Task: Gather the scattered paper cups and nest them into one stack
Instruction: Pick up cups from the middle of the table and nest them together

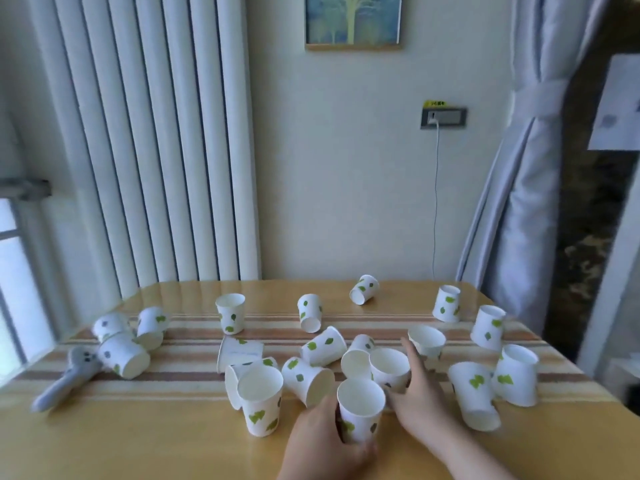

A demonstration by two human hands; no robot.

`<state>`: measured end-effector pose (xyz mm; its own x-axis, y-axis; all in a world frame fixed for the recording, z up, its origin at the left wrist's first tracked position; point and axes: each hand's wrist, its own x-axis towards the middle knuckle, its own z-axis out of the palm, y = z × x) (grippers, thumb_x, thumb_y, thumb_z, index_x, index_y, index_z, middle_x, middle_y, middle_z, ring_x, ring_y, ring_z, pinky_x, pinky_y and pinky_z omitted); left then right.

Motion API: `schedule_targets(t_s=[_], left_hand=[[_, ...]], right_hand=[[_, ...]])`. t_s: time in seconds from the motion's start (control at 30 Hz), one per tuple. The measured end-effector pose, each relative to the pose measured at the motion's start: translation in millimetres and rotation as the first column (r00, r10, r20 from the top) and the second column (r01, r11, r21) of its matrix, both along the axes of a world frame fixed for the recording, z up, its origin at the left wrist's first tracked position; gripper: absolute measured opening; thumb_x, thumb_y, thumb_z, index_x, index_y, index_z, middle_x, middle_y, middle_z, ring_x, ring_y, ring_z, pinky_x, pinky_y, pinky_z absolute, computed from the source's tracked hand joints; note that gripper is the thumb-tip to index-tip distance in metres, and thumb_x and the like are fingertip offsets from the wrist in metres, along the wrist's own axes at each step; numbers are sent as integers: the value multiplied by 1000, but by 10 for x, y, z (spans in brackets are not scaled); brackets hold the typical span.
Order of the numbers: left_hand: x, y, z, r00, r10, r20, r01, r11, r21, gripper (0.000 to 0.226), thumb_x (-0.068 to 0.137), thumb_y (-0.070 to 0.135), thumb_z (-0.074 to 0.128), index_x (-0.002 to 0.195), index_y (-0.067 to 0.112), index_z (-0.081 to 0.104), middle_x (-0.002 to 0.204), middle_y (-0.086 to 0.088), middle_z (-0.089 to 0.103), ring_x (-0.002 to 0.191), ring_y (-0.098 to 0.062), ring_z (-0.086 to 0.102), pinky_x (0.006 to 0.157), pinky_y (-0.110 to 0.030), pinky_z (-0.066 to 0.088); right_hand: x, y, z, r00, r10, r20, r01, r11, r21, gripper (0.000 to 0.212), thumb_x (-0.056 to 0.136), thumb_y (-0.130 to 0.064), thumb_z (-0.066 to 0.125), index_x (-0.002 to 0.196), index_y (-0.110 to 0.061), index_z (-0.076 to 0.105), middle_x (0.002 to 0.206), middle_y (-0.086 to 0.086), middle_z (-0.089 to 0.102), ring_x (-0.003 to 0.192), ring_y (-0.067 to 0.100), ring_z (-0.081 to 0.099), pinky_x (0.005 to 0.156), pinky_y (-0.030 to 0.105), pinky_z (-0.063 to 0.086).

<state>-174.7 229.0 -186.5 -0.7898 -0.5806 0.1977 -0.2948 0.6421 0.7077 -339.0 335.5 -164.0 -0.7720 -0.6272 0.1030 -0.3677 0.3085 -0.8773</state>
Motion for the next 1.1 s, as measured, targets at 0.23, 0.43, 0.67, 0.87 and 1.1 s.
schedule_targets(t_s=[0.23,0.43,0.67,0.87,1.1], left_hand=[[-43,-83,-69,1000,18,22,-18,1000,-10,84,73,62,80,147,60,40,97,41,56,108,5,61,84,-8,42],[-52,-102,-167,1000,21,3,-21,999,-32,87,66,75,75,146,50,51,111,27,73,107,3,67,89,-16,53],[-66,-127,-218,998,41,48,-35,991,-126,69,70,75,74,129,42,62,112,22,74,108,-5,67,89,-20,52],[263,-165,-82,994,-81,71,86,994,-65,75,69,60,68,143,54,56,121,33,71,115,5,66,93,-2,44],[873,-608,72,827,285,-485,-476,815,-331,43,76,46,75,118,36,69,110,7,55,105,-21,57,99,-32,47]], right_hand=[[-8,44,224,955,-29,295,173,864,-473,85,93,-27,81,158,-48,32,131,-9,70,114,12,70,104,44,54],[250,70,99,973,197,124,-147,934,-327,109,67,-43,92,151,-68,28,128,-19,73,122,0,67,100,34,56],[263,65,-134,943,318,102,-301,941,-155,128,58,-61,98,150,-73,11,129,-39,65,125,-4,64,102,29,55],[245,1,-142,957,282,-61,-278,958,66,69,65,-43,95,119,-60,55,114,-47,65,105,-16,65,93,20,56],[222,-83,-209,964,252,-80,-245,966,86,56,70,-51,91,116,-52,58,106,-50,62,97,-18,61,72,9,47]])
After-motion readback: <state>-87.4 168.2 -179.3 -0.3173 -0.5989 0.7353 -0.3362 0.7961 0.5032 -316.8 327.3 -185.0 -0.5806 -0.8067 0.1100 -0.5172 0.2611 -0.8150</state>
